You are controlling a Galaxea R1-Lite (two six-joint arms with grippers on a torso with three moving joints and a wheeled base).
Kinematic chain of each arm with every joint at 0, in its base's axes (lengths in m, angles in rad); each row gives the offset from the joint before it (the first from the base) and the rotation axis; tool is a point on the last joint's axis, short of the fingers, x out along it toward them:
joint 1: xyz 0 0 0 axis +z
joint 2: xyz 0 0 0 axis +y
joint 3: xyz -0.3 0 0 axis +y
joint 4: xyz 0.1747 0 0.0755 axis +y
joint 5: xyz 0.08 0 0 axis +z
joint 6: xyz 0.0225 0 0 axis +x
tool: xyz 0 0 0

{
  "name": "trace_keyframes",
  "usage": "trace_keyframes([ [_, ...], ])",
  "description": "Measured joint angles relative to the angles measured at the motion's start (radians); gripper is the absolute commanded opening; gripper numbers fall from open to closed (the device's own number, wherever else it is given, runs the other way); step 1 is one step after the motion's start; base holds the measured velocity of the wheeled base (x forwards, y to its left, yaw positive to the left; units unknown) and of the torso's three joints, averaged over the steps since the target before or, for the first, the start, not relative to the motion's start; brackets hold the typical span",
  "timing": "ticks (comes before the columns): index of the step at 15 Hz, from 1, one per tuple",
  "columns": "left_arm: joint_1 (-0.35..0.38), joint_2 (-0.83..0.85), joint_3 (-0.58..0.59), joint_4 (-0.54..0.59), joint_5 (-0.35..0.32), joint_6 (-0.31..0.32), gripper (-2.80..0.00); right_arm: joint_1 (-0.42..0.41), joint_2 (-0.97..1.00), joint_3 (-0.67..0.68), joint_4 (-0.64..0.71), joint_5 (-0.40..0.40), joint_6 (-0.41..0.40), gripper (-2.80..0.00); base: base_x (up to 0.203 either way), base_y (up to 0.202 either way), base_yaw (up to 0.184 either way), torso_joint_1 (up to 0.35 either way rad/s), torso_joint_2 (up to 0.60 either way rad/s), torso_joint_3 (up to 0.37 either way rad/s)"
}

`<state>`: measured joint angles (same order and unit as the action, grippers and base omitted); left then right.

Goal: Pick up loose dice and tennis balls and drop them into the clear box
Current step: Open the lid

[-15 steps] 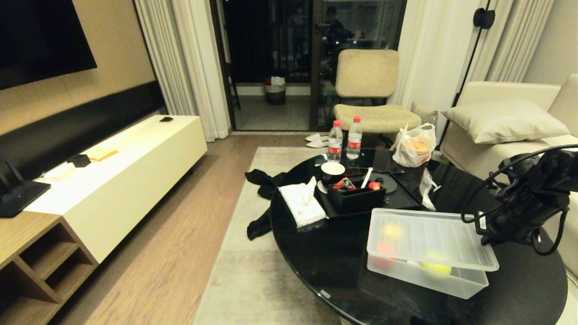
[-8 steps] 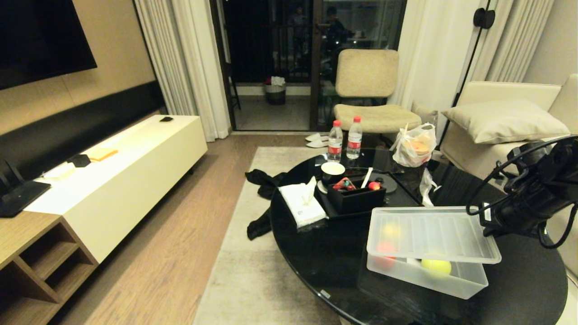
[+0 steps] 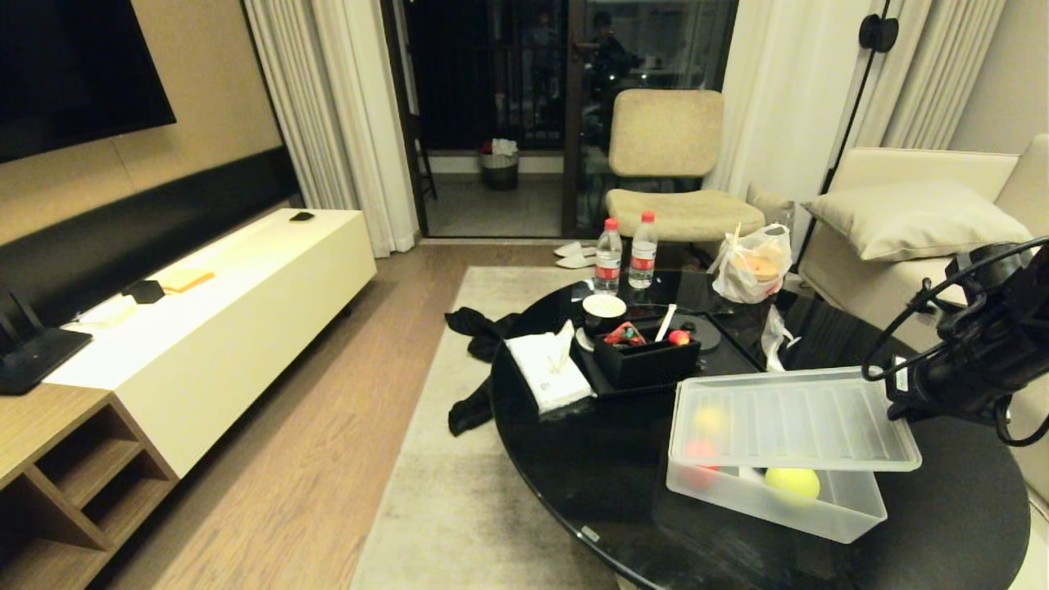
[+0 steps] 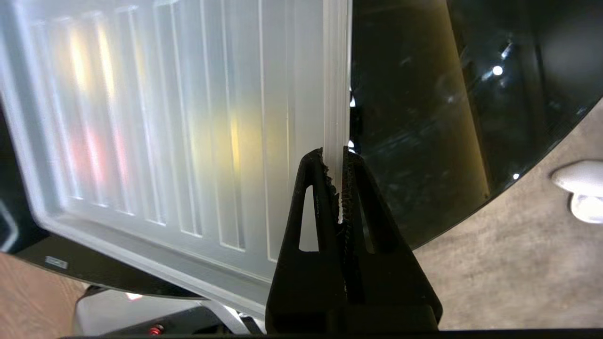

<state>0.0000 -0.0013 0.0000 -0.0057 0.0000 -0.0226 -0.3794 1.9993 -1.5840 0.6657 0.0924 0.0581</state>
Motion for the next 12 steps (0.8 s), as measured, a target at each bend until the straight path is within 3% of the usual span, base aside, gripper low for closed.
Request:
trace_keyframes([
  [12, 0.000, 0.000, 0.000, 0.000, 0.000, 0.000, -2.80, -0.036, -0.055, -0.008, 0.001, 0.066, 0.028, -2.80, 0.000, 0.000, 0.000, 0.000, 0.00, 0.000],
])
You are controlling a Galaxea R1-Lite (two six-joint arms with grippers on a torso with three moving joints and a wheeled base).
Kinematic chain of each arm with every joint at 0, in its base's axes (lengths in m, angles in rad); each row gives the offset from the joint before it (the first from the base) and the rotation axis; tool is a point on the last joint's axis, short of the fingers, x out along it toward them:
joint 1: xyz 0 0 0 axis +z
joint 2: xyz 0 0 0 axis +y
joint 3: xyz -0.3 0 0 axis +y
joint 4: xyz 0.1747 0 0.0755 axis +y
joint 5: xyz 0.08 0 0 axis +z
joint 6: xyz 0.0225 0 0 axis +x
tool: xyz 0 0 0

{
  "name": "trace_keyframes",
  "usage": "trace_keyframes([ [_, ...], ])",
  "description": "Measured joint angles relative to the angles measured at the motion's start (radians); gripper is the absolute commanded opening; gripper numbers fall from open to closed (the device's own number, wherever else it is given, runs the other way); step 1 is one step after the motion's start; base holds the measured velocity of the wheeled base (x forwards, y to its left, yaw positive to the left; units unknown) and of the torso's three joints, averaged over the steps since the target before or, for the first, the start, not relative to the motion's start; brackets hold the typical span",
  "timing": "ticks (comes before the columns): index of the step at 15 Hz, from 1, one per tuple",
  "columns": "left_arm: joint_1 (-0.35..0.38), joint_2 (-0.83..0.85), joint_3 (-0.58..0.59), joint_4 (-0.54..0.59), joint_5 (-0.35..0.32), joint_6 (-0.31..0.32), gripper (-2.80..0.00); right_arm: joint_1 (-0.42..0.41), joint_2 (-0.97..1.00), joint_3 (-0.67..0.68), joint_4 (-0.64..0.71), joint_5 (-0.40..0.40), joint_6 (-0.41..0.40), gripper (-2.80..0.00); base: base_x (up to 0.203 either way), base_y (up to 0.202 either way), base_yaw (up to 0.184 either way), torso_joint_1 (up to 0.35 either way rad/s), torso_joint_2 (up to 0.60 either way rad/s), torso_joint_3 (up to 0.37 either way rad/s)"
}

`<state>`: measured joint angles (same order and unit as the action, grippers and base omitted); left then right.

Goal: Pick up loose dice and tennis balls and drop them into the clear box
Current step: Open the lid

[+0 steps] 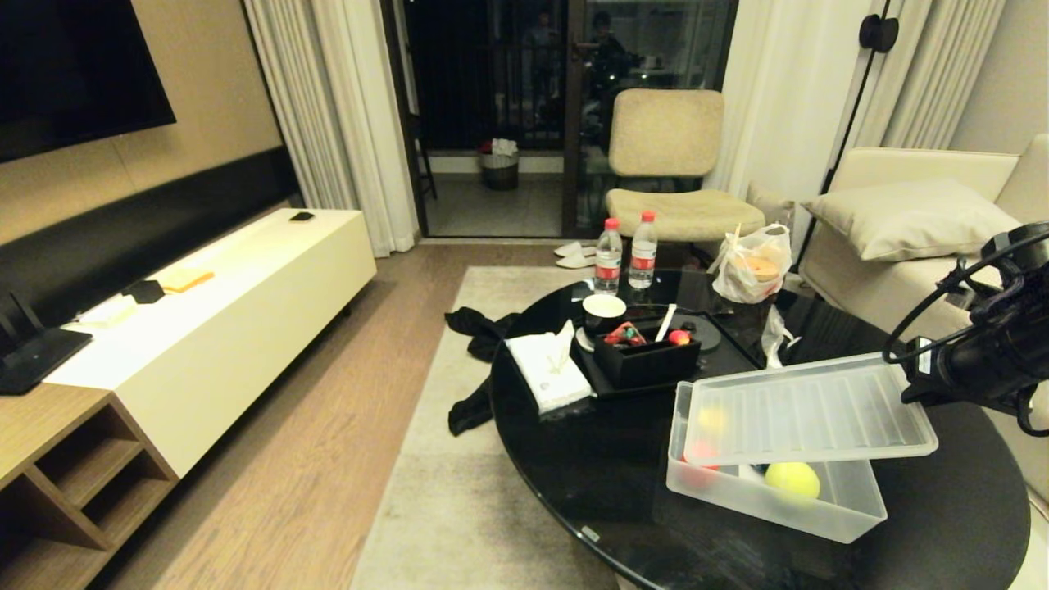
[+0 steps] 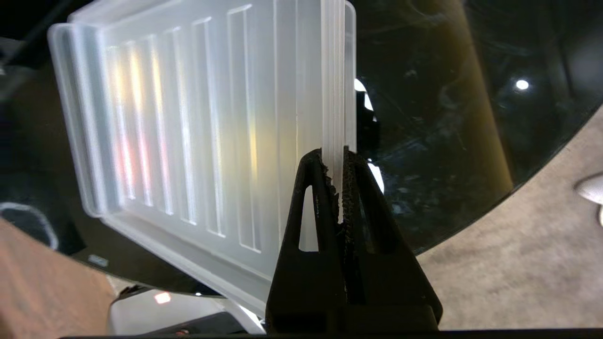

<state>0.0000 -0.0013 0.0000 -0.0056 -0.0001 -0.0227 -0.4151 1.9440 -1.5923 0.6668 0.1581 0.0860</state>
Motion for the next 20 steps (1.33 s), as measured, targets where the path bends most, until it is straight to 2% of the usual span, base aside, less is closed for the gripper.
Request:
trace_keyframes([
  [6, 0.000, 0.000, 0.000, 0.000, 0.000, 0.001, -2.80, -0.018, -0.018, 0.000, 0.000, 0.021, 0.004, -2.80, 0.000, 0.000, 0.000, 0.000, 0.00, 0.000],
  [15, -0.003, 0.000, 0.000, 0.000, 0.000, 0.002, -2.80, -0.024, -0.032, -0.031, -0.001, 0.064, 0.064, -2.80, 0.000, 0.000, 0.000, 0.000, 0.00, 0.000],
  [20, -0.003, 0.000, 0.000, 0.000, 0.000, 0.001, -2.80, -0.062, -0.040, -0.058, -0.001, 0.082, 0.069, -2.80, 0.000, 0.000, 0.000, 0.000, 0.00, 0.000],
])
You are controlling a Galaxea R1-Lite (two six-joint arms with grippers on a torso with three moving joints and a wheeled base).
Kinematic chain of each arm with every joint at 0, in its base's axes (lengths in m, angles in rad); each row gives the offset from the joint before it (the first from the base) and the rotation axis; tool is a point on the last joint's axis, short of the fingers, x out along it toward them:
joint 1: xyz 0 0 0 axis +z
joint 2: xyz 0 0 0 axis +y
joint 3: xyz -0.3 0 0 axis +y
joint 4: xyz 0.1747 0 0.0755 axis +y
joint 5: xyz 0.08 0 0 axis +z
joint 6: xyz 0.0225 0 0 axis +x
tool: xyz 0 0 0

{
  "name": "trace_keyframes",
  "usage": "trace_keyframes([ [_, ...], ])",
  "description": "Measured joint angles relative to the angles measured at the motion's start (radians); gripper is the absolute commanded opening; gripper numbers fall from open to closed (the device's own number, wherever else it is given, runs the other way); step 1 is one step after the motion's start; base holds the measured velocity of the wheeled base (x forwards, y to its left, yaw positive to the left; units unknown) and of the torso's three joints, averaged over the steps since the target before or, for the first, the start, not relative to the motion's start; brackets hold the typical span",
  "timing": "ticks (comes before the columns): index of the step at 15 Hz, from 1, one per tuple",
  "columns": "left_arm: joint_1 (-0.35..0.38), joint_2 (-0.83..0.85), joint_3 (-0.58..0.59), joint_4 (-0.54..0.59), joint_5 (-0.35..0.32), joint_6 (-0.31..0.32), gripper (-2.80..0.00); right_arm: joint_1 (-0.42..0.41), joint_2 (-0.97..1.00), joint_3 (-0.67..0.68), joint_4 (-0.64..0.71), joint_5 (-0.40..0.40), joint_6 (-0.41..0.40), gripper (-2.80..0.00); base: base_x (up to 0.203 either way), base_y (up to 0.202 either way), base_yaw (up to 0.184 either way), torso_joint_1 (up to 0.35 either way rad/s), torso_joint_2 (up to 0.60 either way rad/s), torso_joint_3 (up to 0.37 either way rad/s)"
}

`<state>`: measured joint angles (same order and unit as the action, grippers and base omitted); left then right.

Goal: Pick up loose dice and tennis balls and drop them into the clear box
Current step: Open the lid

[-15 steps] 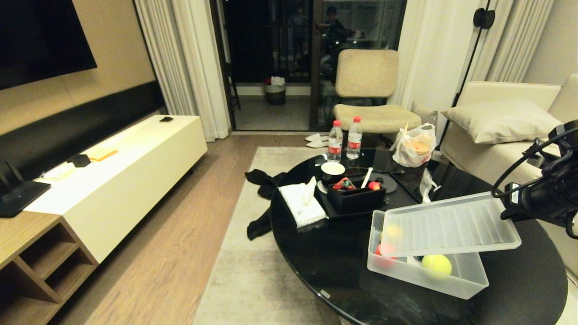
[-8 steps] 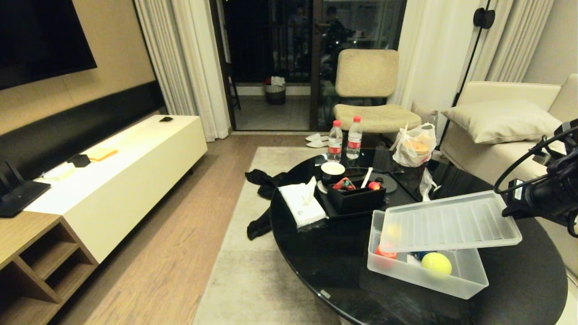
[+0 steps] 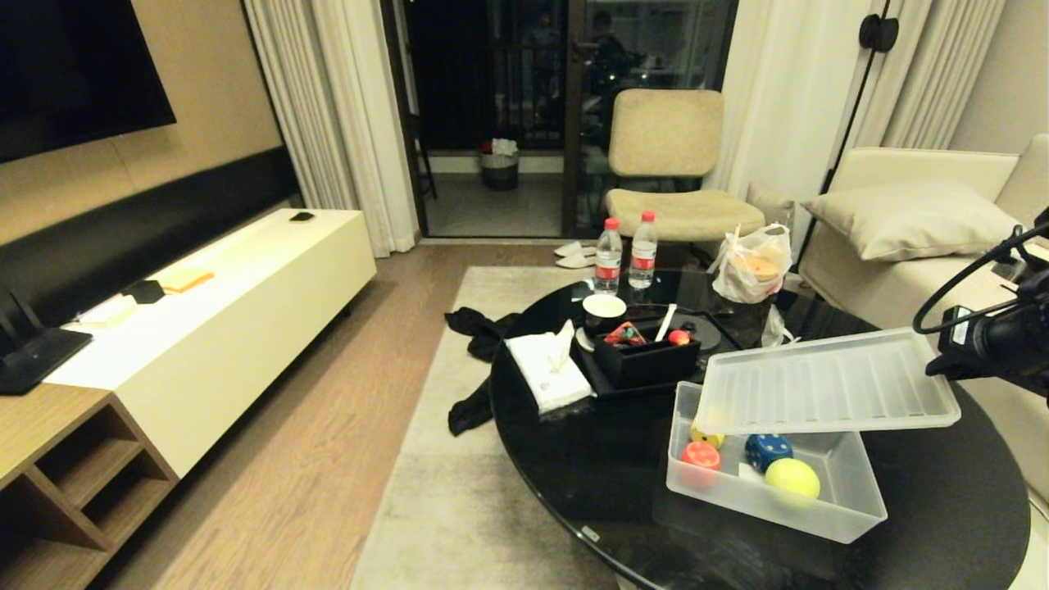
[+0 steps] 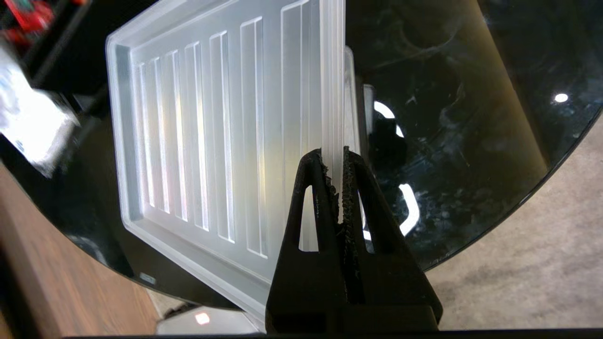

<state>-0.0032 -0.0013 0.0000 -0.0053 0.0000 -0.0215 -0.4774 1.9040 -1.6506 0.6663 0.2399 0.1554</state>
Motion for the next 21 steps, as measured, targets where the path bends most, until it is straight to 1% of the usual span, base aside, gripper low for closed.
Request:
trace_keyframes([
  [3, 0.000, 0.000, 0.000, 0.000, 0.000, 0.001, -2.80, -0.068, 0.002, -0.043, 0.000, 0.051, 0.035, -2.80, 0.000, 0.000, 0.000, 0.000, 0.00, 0.000],
  [5, 0.000, 0.000, 0.000, 0.000, 0.000, 0.001, -2.80, -0.119, 0.005, -0.067, 0.000, 0.093, 0.039, -2.80, 0.000, 0.000, 0.000, 0.000, 0.00, 0.000],
  [7, 0.000, 0.000, 0.000, 0.000, 0.000, 0.000, -2.80, -0.163, 0.012, -0.085, -0.001, 0.115, 0.041, -2.80, 0.000, 0.000, 0.000, 0.000, 0.00, 0.000],
  [11, 0.000, 0.000, 0.000, 0.000, 0.000, 0.001, -2.80, -0.240, 0.045, -0.139, -0.002, 0.134, 0.095, -2.80, 0.000, 0.000, 0.000, 0.000, 0.00, 0.000],
  [18, 0.000, 0.000, 0.000, 0.000, 0.000, 0.001, -2.80, -0.356, 0.126, -0.196, -0.007, 0.161, 0.103, -2.80, 0.000, 0.000, 0.000, 0.000, 0.00, 0.000],
  [19, 0.000, 0.000, 0.000, 0.000, 0.000, 0.000, -2.80, -0.369, 0.137, -0.206, -0.007, 0.166, 0.112, -2.80, 0.000, 0.000, 0.000, 0.000, 0.00, 0.000],
  [21, 0.000, 0.000, 0.000, 0.000, 0.000, 0.001, -2.80, -0.388, 0.160, -0.237, -0.010, 0.168, 0.154, -2.80, 0.000, 0.000, 0.000, 0.000, 0.00, 0.000],
])
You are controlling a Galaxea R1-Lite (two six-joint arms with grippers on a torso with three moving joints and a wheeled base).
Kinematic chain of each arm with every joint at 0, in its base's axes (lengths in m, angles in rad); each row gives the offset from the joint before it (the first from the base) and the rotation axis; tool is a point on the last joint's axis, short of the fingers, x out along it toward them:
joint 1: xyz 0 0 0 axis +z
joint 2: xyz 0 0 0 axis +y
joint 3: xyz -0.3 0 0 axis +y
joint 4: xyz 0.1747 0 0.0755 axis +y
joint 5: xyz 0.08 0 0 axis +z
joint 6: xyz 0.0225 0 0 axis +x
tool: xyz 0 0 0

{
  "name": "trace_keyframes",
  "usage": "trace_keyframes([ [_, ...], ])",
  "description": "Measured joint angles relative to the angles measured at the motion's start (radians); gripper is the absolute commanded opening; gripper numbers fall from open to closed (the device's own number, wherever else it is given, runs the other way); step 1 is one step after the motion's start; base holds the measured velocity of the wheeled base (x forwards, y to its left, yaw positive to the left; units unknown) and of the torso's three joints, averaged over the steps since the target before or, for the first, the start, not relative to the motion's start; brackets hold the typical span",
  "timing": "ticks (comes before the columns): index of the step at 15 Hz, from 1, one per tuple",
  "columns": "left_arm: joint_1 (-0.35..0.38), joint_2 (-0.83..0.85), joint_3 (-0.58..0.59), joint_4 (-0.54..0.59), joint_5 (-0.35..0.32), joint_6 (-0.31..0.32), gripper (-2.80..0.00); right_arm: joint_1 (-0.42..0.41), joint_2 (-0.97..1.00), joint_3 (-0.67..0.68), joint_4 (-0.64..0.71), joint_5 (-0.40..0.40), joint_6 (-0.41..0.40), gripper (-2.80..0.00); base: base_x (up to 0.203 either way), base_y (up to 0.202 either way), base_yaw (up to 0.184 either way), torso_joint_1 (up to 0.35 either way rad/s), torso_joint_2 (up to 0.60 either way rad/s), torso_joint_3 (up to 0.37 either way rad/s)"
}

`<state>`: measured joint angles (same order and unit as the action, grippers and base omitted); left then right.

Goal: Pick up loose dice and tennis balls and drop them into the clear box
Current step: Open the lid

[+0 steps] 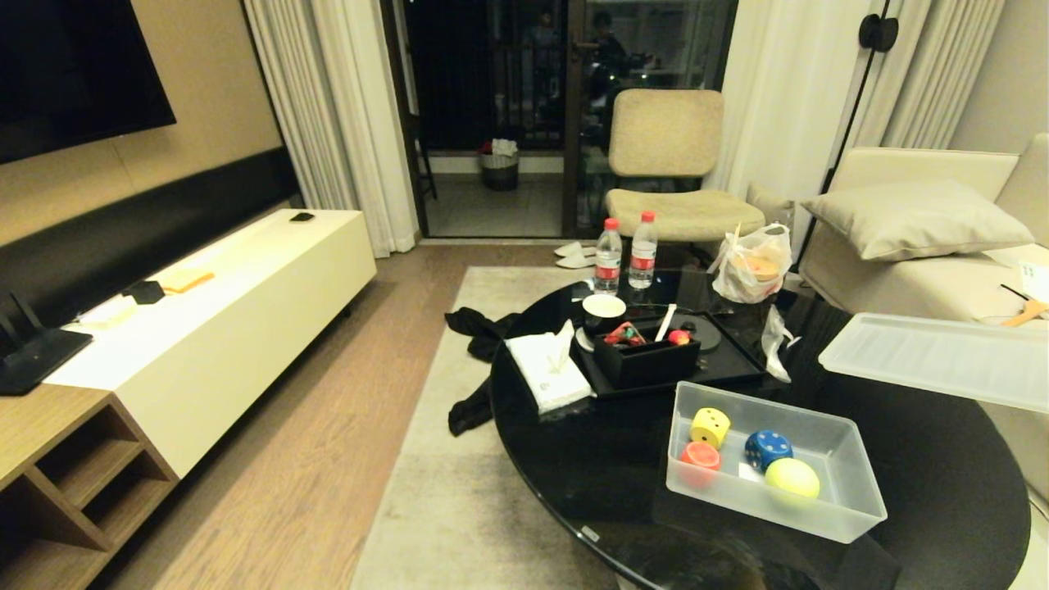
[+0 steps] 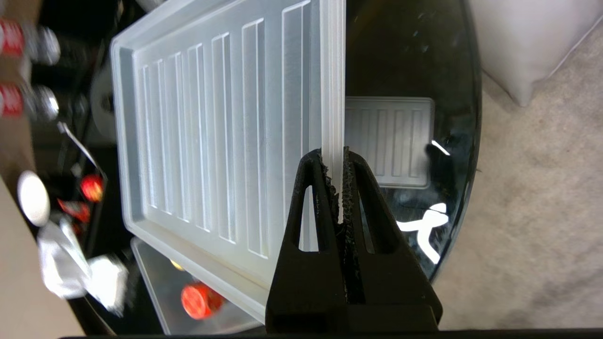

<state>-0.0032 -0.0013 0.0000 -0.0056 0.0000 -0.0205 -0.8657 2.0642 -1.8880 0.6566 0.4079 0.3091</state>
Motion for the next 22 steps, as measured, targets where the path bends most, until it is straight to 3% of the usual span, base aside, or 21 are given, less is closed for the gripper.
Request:
trace_keyframes([
  [6, 0.000, 0.000, 0.000, 0.000, 0.000, -0.001, -2.80, -0.044, 0.069, -0.076, -0.003, 0.007, 0.082, -2.80, 0.000, 0.000, 0.000, 0.000, 0.00, 0.000],
  [10, 0.000, 0.000, 0.000, 0.000, 0.000, -0.001, -2.80, -0.047, 0.094, -0.080, -0.093, 0.000, 0.145, -2.80, 0.000, 0.000, 0.000, 0.000, 0.00, 0.000],
  [22, 0.000, 0.000, 0.000, 0.000, 0.000, 0.000, -2.80, -0.046, 0.207, -0.078, -0.148, -0.028, 0.150, -2.80, 0.000, 0.000, 0.000, 0.000, 0.00, 0.000],
])
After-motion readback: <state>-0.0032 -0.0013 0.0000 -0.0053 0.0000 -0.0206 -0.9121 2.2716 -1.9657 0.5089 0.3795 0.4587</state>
